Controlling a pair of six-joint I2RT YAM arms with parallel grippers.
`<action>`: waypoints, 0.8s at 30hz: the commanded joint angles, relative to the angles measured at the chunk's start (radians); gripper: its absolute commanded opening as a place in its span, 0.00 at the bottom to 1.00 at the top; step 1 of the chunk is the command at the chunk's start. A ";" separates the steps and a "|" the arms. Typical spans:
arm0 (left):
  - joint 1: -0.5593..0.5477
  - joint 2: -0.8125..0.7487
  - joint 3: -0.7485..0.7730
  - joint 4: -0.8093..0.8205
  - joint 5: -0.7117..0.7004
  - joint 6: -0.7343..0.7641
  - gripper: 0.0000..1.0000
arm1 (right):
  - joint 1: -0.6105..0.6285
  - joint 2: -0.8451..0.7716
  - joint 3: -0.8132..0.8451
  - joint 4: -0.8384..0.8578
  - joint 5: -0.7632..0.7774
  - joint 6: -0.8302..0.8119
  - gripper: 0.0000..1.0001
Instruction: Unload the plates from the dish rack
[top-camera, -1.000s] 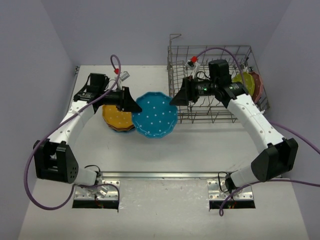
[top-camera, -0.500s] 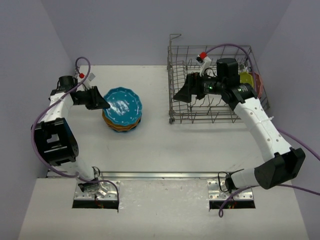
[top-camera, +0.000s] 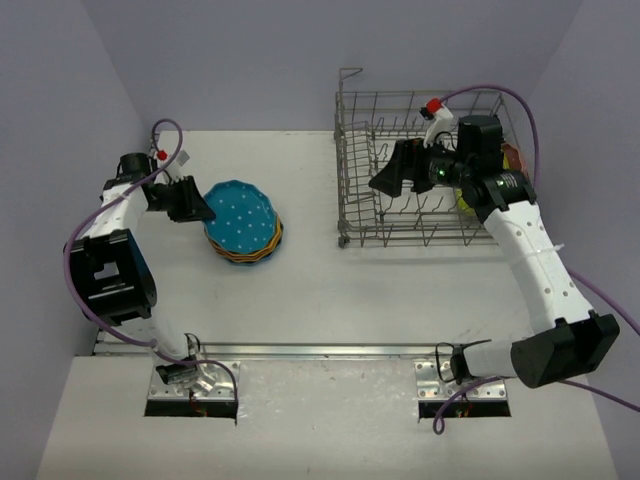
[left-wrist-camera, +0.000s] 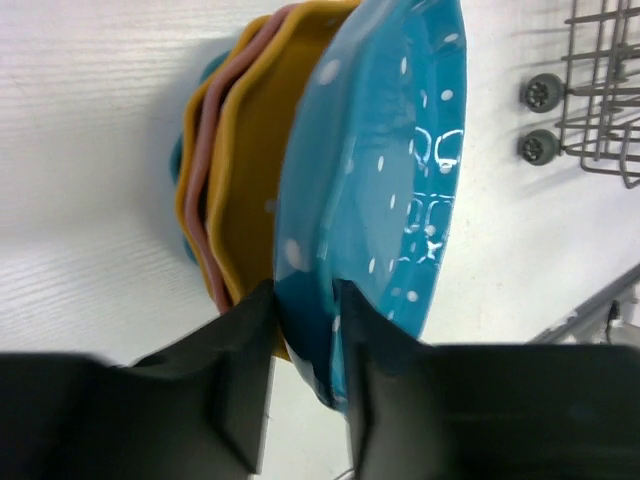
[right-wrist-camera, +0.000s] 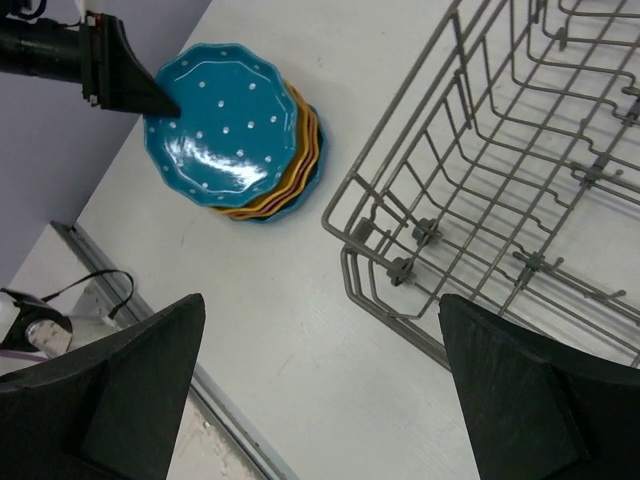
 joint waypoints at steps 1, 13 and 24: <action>0.009 -0.033 0.052 0.071 -0.043 0.017 0.39 | -0.062 -0.035 -0.012 0.010 -0.019 -0.003 0.99; 0.008 -0.328 0.001 0.262 -0.323 0.033 0.83 | -0.216 -0.030 0.117 -0.083 0.159 -0.130 0.99; -0.147 -0.462 -0.073 0.271 -0.427 0.154 0.80 | -0.451 0.093 0.210 -0.160 0.269 -0.249 0.99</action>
